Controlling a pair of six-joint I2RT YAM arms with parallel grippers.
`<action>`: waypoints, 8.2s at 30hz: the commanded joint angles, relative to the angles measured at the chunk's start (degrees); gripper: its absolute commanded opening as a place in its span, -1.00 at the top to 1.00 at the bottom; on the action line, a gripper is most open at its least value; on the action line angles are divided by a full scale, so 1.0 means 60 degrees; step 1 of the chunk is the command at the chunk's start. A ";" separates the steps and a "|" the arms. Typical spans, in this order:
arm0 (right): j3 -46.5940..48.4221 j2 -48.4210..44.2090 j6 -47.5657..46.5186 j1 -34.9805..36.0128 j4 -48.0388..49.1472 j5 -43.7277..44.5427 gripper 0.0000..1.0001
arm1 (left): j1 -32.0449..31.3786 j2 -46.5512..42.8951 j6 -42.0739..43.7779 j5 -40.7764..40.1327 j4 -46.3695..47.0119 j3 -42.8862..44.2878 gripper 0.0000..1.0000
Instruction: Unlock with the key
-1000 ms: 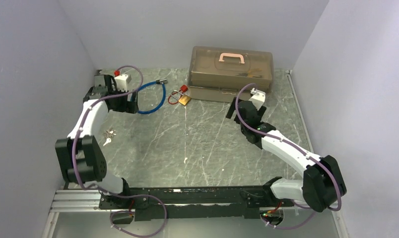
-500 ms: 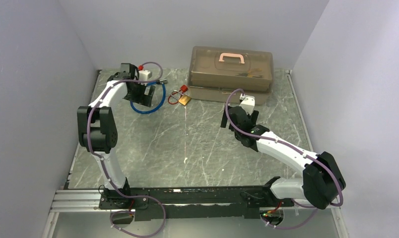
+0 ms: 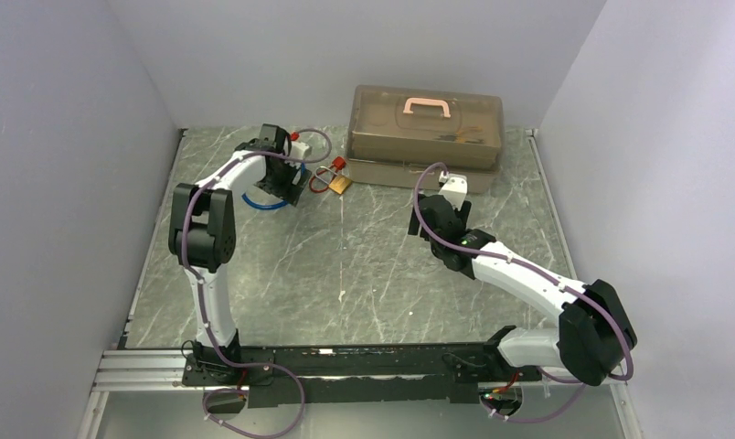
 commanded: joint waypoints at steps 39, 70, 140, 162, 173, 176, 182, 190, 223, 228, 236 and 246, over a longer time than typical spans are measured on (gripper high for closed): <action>0.0356 -0.1909 -0.0316 0.0215 -0.0662 0.1344 -0.26 | -0.5496 -0.2763 0.0492 0.1266 0.0667 -0.5513 0.69; 0.2670 0.4000 -0.0119 0.1720 0.1325 0.0024 -0.55 | -0.0127 0.0810 -0.1169 0.1869 -0.0435 0.3221 -0.99; 0.0292 0.2830 0.2366 -0.0432 0.0959 -0.0045 0.31 | -0.3839 -0.1323 0.2545 -0.2081 0.2655 -0.4353 -0.86; 0.4542 0.5298 -0.0118 -0.1618 0.1902 -0.3054 0.12 | -0.0456 -0.2637 0.2034 0.1679 -0.1667 -0.0382 -0.99; 0.6656 0.6568 -0.0413 -0.1773 0.1248 -0.2975 0.12 | -0.0176 -0.1279 0.1962 -0.2268 0.0403 -0.1505 -0.99; 0.5832 0.5996 -0.0250 -0.1658 0.1377 -0.2897 0.04 | -0.0273 -0.1040 0.1964 -0.2718 0.0729 -0.1614 -0.98; 0.2715 0.3560 0.0350 -0.1053 0.1711 -0.2370 -0.04 | -0.1365 -0.0851 0.2173 -0.3379 0.1197 -0.2097 -0.98; 0.0208 0.1556 0.0759 -0.0812 0.1078 -0.1767 -0.24 | -0.2450 -0.0491 0.2134 -0.3394 0.1157 -0.2266 -0.97; 0.0306 0.3248 0.2957 -0.2159 0.0353 -0.0080 0.46 | -0.3745 -0.2505 0.2802 0.0857 -0.0572 -0.2429 -0.95; -0.0427 0.2023 0.3104 -0.2145 0.0393 -0.0403 0.01 | -0.3013 -0.2624 0.3002 0.0045 -0.0232 -0.2206 -0.97; -0.1376 -0.0496 0.2980 -0.1764 0.0458 -0.0455 -0.11 | -0.2747 -0.0249 0.1916 -0.3155 0.1158 -0.0603 -0.91; -0.2067 -0.2425 0.2770 -0.1411 0.0425 -0.0480 0.00 | -0.4098 0.0107 0.2286 -0.2597 0.1424 -0.1122 -0.93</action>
